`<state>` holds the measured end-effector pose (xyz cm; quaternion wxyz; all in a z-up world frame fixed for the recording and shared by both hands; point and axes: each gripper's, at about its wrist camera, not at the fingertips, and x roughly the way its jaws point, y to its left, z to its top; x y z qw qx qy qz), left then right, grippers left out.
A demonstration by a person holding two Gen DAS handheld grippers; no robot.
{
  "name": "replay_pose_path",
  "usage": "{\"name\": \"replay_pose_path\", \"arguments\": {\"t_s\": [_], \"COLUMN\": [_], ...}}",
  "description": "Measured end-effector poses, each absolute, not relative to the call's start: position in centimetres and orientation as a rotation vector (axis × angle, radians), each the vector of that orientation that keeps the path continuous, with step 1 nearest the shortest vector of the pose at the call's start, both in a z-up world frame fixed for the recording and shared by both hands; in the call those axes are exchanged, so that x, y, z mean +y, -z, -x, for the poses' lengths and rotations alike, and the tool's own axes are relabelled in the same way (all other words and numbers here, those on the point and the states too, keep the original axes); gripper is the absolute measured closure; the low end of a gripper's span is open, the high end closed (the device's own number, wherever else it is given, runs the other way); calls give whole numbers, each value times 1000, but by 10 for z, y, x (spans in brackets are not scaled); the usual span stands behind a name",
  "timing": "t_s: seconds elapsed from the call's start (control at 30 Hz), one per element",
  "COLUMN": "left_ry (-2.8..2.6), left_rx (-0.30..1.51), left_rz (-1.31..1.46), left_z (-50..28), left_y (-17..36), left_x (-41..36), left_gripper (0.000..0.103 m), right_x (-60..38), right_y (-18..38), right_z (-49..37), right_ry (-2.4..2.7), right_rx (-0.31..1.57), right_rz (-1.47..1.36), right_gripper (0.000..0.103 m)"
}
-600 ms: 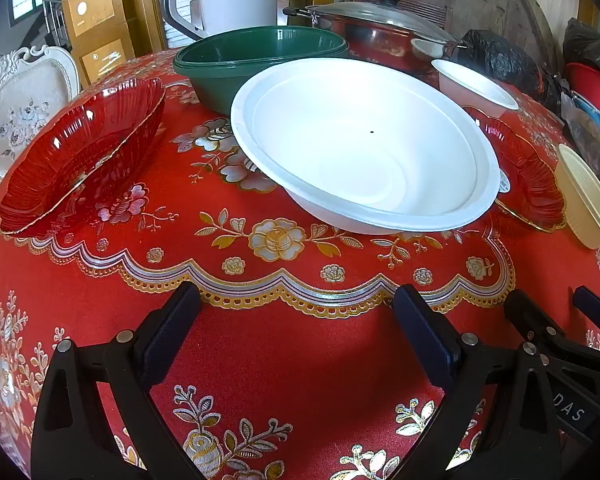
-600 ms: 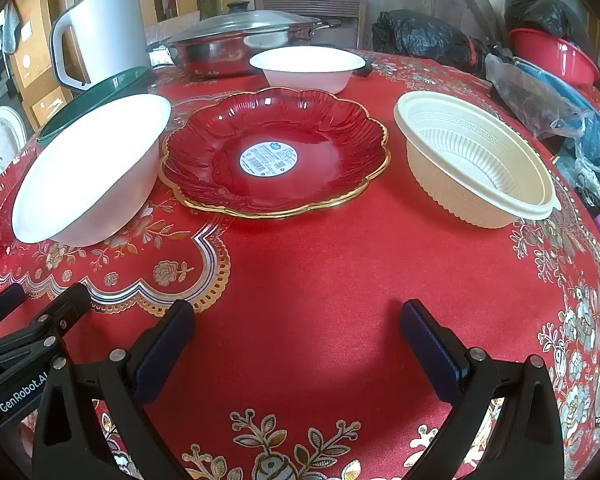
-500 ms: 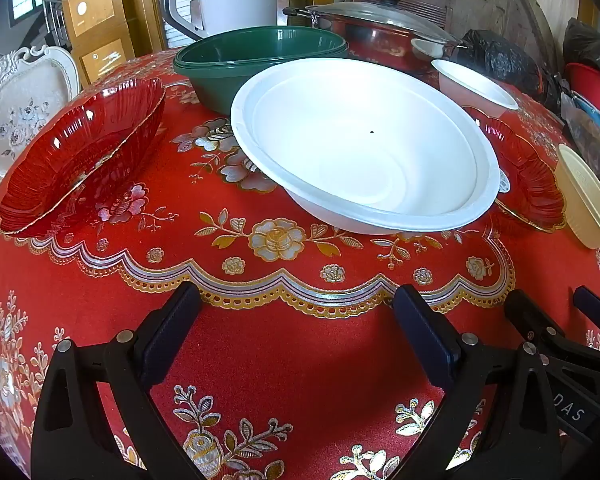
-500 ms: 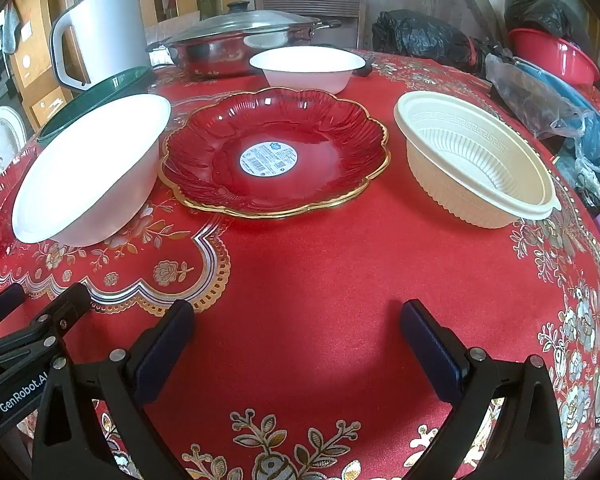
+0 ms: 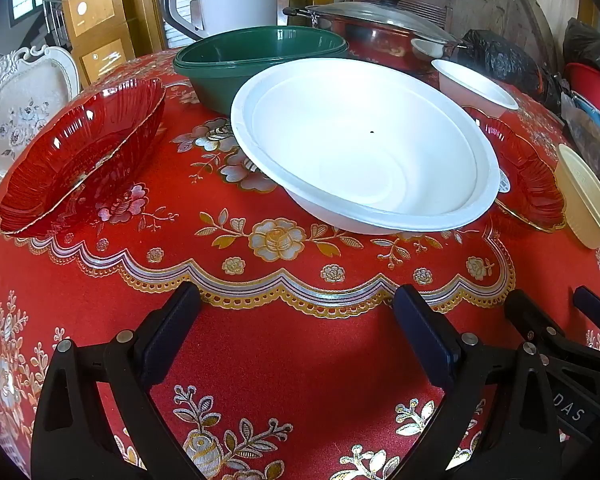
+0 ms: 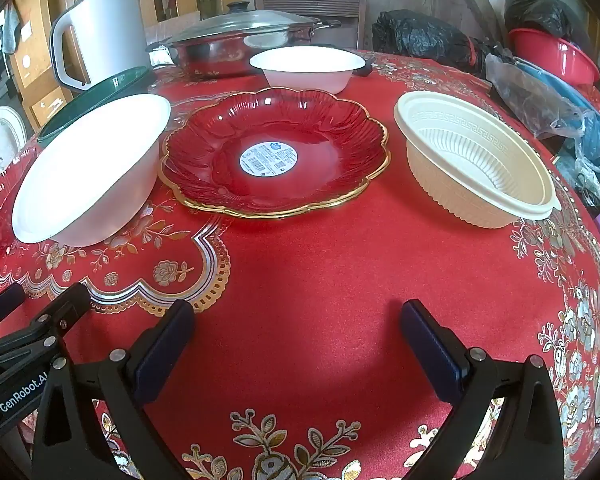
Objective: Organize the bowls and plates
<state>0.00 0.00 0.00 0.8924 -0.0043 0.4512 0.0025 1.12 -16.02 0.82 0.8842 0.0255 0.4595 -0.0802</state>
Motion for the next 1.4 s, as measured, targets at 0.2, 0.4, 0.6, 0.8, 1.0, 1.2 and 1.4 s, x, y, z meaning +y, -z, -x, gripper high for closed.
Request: {"name": "replay_pose_path", "arguments": {"t_s": [0.2, 0.4, 0.6, 0.8, 1.0, 1.2, 1.4], "left_ry": [3, 23, 20, 2, 3, -55, -109], "left_rx": [939, 964, 983, 900, 863, 831, 798], "left_rz": [5, -4, 10, -2, 15, 20, 71], "left_z": [0, 0, 10, 30, 41, 47, 53], "left_y": [0, -3, -5, -24, -42, -54, -62], "left_x": [1, 6, 16, 31, 59, 97, 143], "left_gripper": [5, 5, 5, 5, 5, 5, 5], "right_x": [-160, -160, -159, -161, -140, -109, -61], "right_y": [-8, -9, -8, -22, -49, -69, -82], "right_z": [-11, -11, -12, -2, 9, 12, 8], "right_ry": [167, 168, 164, 135, 71, -56, -186], "right_rx": [956, 956, 960, 932, 875, 822, 785], "right_rz": [-53, -52, -52, -89, -64, -69, -21], "right_gripper": [0, 0, 0, 1, 1, 1, 1]}}
